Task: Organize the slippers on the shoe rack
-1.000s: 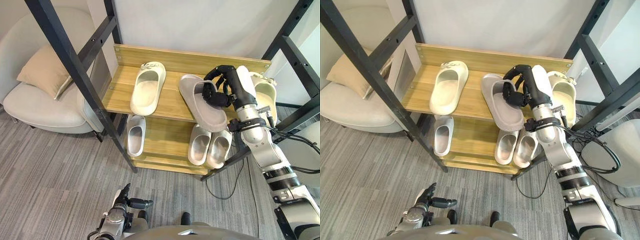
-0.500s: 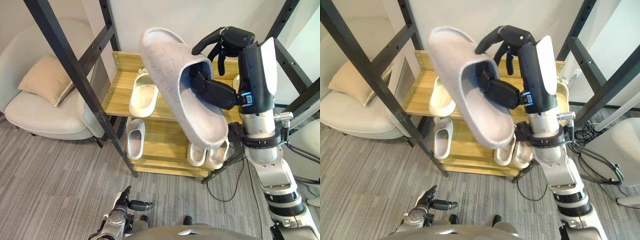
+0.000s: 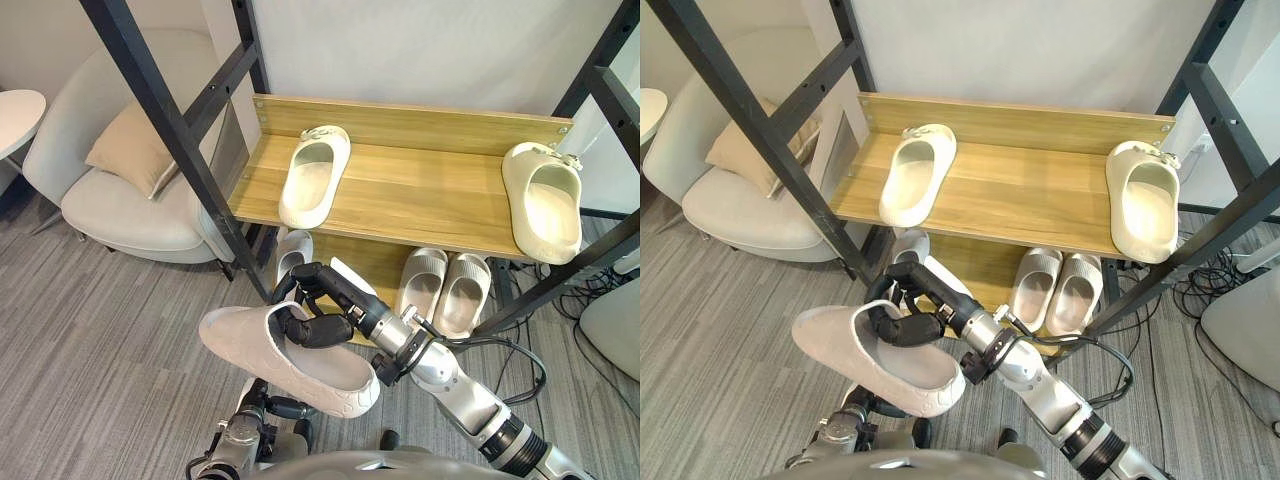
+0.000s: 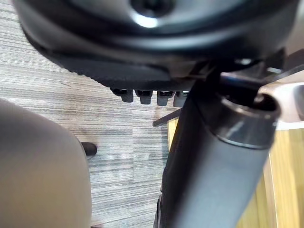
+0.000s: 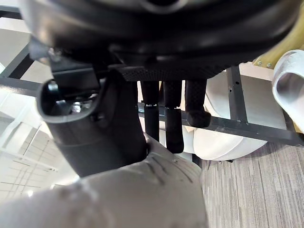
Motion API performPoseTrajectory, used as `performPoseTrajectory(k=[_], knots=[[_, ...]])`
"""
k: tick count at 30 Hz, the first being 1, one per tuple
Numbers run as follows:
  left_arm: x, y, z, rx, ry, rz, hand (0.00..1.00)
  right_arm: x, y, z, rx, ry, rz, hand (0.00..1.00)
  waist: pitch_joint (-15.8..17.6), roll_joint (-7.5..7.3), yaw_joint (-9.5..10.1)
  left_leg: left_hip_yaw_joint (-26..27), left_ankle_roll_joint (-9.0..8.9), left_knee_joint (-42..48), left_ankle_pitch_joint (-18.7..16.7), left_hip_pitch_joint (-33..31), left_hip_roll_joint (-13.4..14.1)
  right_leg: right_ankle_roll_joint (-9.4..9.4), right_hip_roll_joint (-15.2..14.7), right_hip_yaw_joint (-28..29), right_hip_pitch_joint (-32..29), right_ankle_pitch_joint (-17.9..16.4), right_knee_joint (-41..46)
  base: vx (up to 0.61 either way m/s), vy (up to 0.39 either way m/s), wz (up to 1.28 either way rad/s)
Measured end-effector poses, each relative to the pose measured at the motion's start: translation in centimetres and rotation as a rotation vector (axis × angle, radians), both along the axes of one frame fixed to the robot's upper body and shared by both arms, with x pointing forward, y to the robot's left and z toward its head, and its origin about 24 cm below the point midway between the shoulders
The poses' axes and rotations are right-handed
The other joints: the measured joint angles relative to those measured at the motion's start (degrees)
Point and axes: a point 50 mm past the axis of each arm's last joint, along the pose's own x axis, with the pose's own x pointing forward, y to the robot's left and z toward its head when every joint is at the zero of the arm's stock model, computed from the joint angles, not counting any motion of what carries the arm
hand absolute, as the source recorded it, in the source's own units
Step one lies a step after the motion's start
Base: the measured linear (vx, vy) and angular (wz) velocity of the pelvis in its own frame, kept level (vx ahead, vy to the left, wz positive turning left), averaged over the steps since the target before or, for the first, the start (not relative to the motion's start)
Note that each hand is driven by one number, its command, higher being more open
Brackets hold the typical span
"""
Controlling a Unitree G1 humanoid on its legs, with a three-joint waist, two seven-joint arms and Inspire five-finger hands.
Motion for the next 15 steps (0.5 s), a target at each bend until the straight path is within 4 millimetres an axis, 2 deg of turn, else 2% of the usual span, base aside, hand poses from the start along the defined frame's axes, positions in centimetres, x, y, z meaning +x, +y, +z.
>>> performPoseTrajectory(k=[1, 2, 3, 4, 5, 6, 9, 11, 14, 15], knots=[[1.2, 0.0, 0.5, 0.009, -0.039, -0.022, 1.00, 0.5, -0.2, 0.7, 0.014, -0.041, -0.005, 0.00, 3.5, 0.59, -0.01, -0.6, -0.24, 6.6, -2.5, -4.5, 0.2, -0.13, -0.3, -0.3, -3.8, -2.7, 6.2, -0.14, -0.001, 0.12], [3.2, 0.3, 1.4, 0.016, -0.103, -0.041, 1.00, 1.5, -0.6, 1.9, 0.023, -0.109, -0.016, 0.00, 6.2, 0.81, -0.01, -2.2, -0.69, 16.5, -4.9, -12.5, 0.0, -0.34, -1.4, -0.3, -12.6, -6.7, 18.0, -0.20, -0.007, 0.19], [4.1, 0.2, 1.8, 0.019, -0.135, -0.043, 1.00, 2.0, -0.9, 2.5, -0.004, -0.167, -0.045, 0.00, 6.4, 0.71, 0.05, -3.0, -1.03, 22.0, -5.5, -19.2, -0.2, -0.73, -2.4, -0.4, -19.5, -8.7, 25.1, -0.33, -0.067, 0.38], [6.1, 0.3, 2.8, 0.018, -0.194, -0.039, 1.00, 3.1, -1.9, 3.6, -0.059, -0.261, -0.118, 0.00, 9.2, 1.25, -0.02, -3.7, -1.48, 27.1, -8.1, -25.1, -0.7, -0.88, -3.4, -1.3, -25.4, -11.2, 31.6, -0.38, -0.117, 0.51], [8.5, 0.4, 4.3, 0.009, -0.272, -0.013, 1.00, 4.5, -3.4, 4.1, -0.128, -0.312, -0.213, 0.00, 14.4, 1.55, 0.51, -4.7, -1.66, 30.9, -8.9, -28.1, -1.3, -1.31, -4.1, -1.5, -28.0, -13.1, 35.6, -0.47, -0.132, 0.43], [9.4, 0.8, 5.1, 0.015, -0.314, -0.004, 1.00, 5.3, -4.5, 3.8, -0.195, -0.314, -0.274, 0.00, 15.8, 1.73, 1.17, -5.1, -2.34, 33.4, -10.1, -31.1, -1.0, -1.57, -4.1, -1.5, -30.8, -14.4, 37.7, -0.32, -0.068, 0.19], [9.8, 2.0, 5.8, 0.028, -0.357, 0.042, 1.00, 5.9, -6.5, 3.6, -0.289, -0.341, -0.378, 0.00, 17.5, 1.42, 1.15, -5.1, -2.17, 37.9, -10.7, -37.5, -0.8, -1.70, -4.6, -1.1, -37.4, -15.1, 43.0, -0.20, -0.019, -0.03], [10.2, 1.9, 6.2, 0.007, -0.385, 0.054, 1.00, 6.2, -7.4, 4.1, -0.297, -0.364, -0.423, 0.00, 17.6, 1.41, 1.13, -5.0, -2.04, 40.2, -11.2, -39.8, -0.9, -2.00, -5.2, -0.8, -40.0, -15.9, 45.8, -0.08, -0.015, 0.01], [11.0, 1.8, 7.1, -0.010, -0.442, 0.070, 1.00, 6.6, -8.7, 6.4, -0.227, -0.461, -0.554, 0.00, 17.6, 1.39, 1.17, -5.2, -2.12, 45.3, -12.8, -44.7, -1.1, -2.12, -5.8, -0.6, -44.9, -17.9, 51.3, -0.09, -0.009, 0.00], [11.3, 1.9, 7.5, -0.019, -0.470, 0.091, 1.00, 6.7, -9.0, 8.1, -0.182, -0.530, -0.593, 0.00, 17.6, 1.35, 1.04, -5.3, -2.25, 47.5, -13.4, -47.1, -1.0, -2.23, -6.0, -0.5, -47.3, -18.5, 53.5, -0.06, 0.007, -0.04]])
